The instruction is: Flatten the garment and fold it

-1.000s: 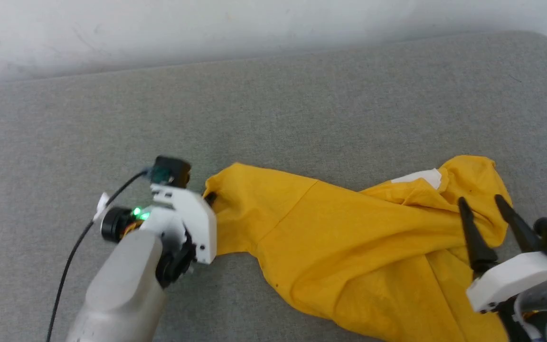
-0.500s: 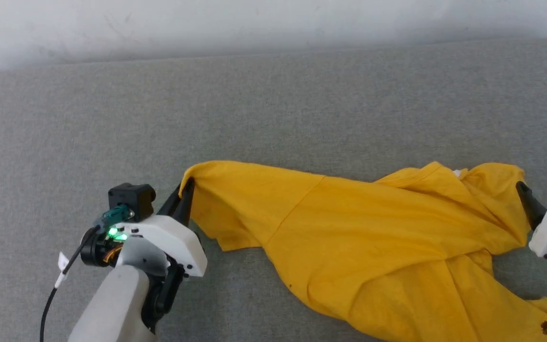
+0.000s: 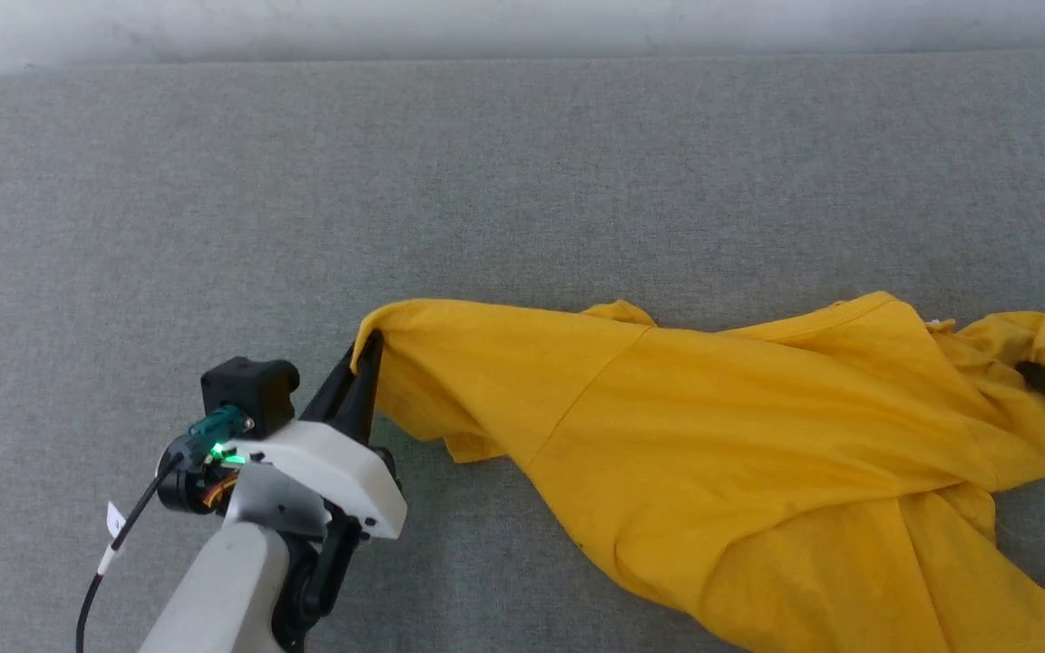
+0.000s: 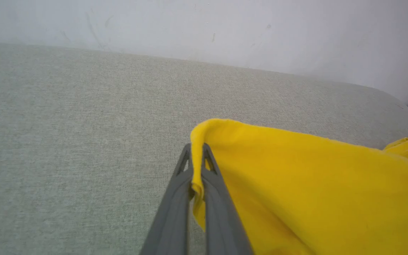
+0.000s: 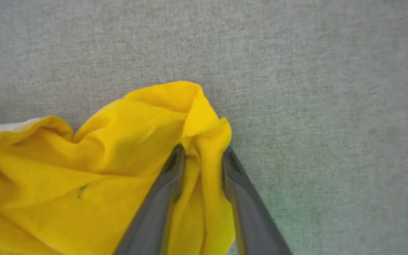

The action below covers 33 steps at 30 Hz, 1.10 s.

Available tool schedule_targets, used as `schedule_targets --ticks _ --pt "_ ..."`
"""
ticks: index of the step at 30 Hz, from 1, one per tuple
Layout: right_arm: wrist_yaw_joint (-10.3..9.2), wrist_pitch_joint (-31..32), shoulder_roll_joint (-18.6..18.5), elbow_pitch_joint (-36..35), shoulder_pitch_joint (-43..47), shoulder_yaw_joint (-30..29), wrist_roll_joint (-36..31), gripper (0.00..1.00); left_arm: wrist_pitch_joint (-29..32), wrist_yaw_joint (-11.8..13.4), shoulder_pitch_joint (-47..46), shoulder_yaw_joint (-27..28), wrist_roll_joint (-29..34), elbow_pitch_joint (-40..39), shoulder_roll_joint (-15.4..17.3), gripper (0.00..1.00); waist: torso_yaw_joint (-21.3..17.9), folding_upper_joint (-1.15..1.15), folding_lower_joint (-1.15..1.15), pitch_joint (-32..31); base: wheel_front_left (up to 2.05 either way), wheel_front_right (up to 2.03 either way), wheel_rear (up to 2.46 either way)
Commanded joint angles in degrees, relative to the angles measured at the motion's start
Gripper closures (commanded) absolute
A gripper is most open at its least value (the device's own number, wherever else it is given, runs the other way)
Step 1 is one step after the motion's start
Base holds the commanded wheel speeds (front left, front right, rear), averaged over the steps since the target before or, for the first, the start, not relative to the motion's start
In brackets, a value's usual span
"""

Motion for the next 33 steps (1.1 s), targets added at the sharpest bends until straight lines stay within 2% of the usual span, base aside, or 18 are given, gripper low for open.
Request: schedule_targets --ticks 1,6,11,15,20,26,33 --pt "0.05 3.8 3.6 3.3 4.0 3.6 1.4 1.00 0.1 0.3 1.4 0.2 -0.4 -0.2 0.5 1.00 -0.3 0.00 0.01 -0.8 0.00 0.00 0.00" --pt "0.05 0.9 1.2 -0.6 2.8 4.1 2.5 1.00 0.1 0.3 1.3 1.0 -0.5 -0.5 1.9 1.00 -1.1 0.00 0.01 -3.1 0.00 0.00 0.00" --pt "0.05 -5.6 -2.6 -9.7 1.1 1.4 3.5 1.00 0.3 0.5 -1.4 4.0 0.1 -2.2 6.1 1.00 -1.8 0.00 0.01 -7.0 0.00 0.00 0.00" --pt "0.05 -9.4 -5.1 -18.4 -0.3 -1.6 2.0 1.00 1.2 0.7 -6.6 6.8 0.8 -4.1 9.6 1.00 -2.2 0.00 0.01 -9.2 0.00 0.00 0.00" --pt "0.05 -11.3 -5.4 -24.0 -5.1 -3.4 -1.1 1.00 2.0 -1.6 -17.4 8.5 0.2 -0.4 11.9 1.00 -3.2 0.00 0.01 -9.2 0.00 0.00 0.00" --pt "0.05 -16.5 -3.4 -21.3 -16.8 -2.4 -4.5 1.00 0.0 -4.9 -33.2 8.2 1.1 12.5 12.7 1.00 -5.1 0.00 0.01 -5.4 0.00 0.00 0.00" --pt "0.05 -30.2 -1.9 -12.6 -35.0 -1.5 -11.6 1.00 -6.8 -6.1 -52.4 7.8 4.1 25.6 12.6 1.00 -7.1 0.00 0.01 0.9 0.00 0.00 0.00"
